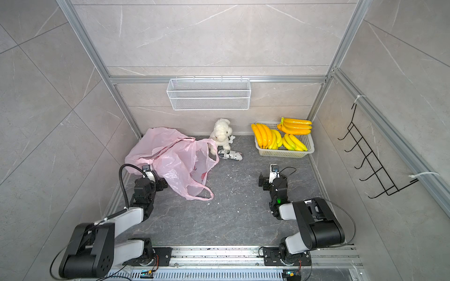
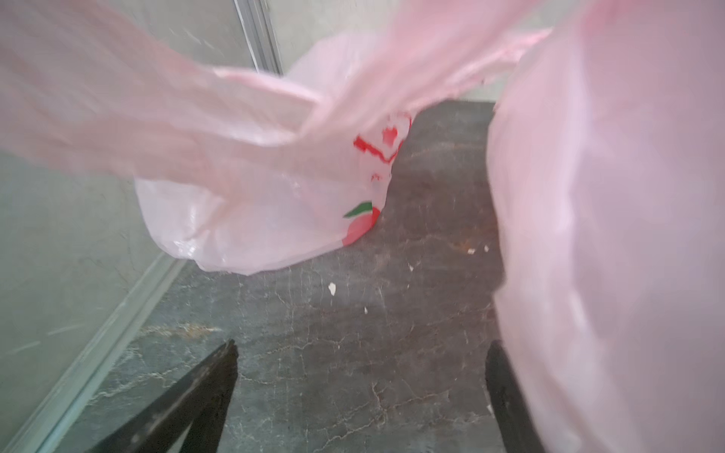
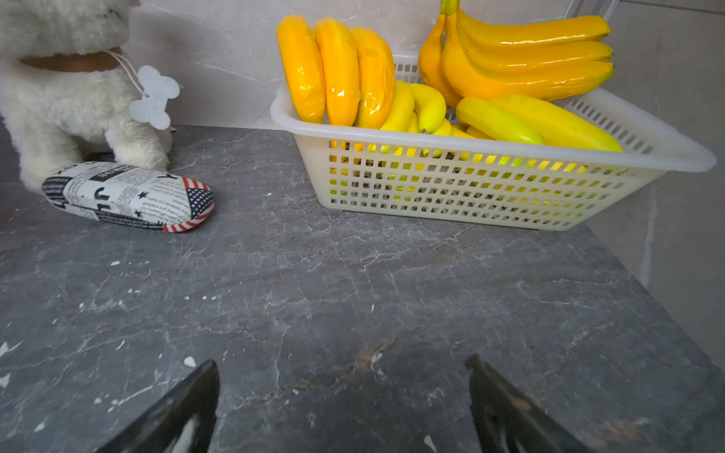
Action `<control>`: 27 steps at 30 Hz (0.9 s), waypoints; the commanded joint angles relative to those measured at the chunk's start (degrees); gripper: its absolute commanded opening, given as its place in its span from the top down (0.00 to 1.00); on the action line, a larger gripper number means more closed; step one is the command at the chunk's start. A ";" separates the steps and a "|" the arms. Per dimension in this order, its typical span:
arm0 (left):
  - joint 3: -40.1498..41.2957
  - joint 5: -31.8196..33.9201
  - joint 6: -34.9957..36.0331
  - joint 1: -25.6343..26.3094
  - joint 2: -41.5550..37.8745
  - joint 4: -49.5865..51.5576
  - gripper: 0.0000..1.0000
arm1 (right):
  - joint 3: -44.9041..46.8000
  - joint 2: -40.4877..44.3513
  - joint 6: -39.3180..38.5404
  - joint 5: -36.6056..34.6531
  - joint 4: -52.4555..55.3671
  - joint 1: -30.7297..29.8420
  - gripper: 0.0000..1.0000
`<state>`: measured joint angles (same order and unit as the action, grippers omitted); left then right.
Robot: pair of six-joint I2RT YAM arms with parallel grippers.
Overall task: Place the banana into a plastic bag & tie a knot
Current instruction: Open the plastic bag at the center of the board.
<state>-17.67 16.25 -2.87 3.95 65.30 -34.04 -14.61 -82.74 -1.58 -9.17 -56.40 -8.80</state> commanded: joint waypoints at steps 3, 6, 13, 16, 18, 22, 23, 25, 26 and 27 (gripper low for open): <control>-3.22 12.66 -11.10 2.91 -17.00 20.22 0.00 | 0.41 16.20 -1.12 -2.43 10.14 -3.34 0.01; -7.68 15.74 -20.17 2.88 -23.79 33.90 0.00 | -2.69 24.80 5.62 -1.02 23.02 -3.49 0.01; -16.81 20.22 -49.11 2.77 -33.28 61.29 0.00 | -23.27 24.11 27.90 -4.64 63.19 -3.23 0.01; -16.55 12.60 -43.69 2.74 -37.39 57.70 0.00 | -28.28 20.20 28.92 3.82 68.85 -1.70 0.00; -17.66 6.19 -39.00 2.76 -38.26 55.56 0.00 | -27.12 21.01 29.37 8.20 66.57 -1.49 0.00; -28.54 -1.52 -33.96 2.97 -28.18 66.31 0.00 | -26.18 22.83 28.30 16.33 63.09 -1.76 0.00; -31.25 -3.33 -33.39 3.49 -24.63 69.84 0.00 | -27.14 22.11 28.11 17.57 64.21 -2.01 0.00; -34.84 -2.23 -33.64 6.90 -19.85 75.40 0.01 | -28.49 20.99 27.63 19.28 65.48 -3.10 0.00; -36.22 0.49 -34.59 10.46 -18.21 78.34 0.01 | -28.58 20.87 27.44 19.74 65.54 -4.11 0.00; -37.12 3.17 -35.61 14.41 -17.17 80.19 0.01 | -28.51 20.95 27.34 19.84 65.46 -4.97 0.00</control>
<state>-51.94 19.11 -39.03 12.19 45.15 34.81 -41.17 -61.34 25.17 6.04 6.74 -12.03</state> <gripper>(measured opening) 0.994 0.995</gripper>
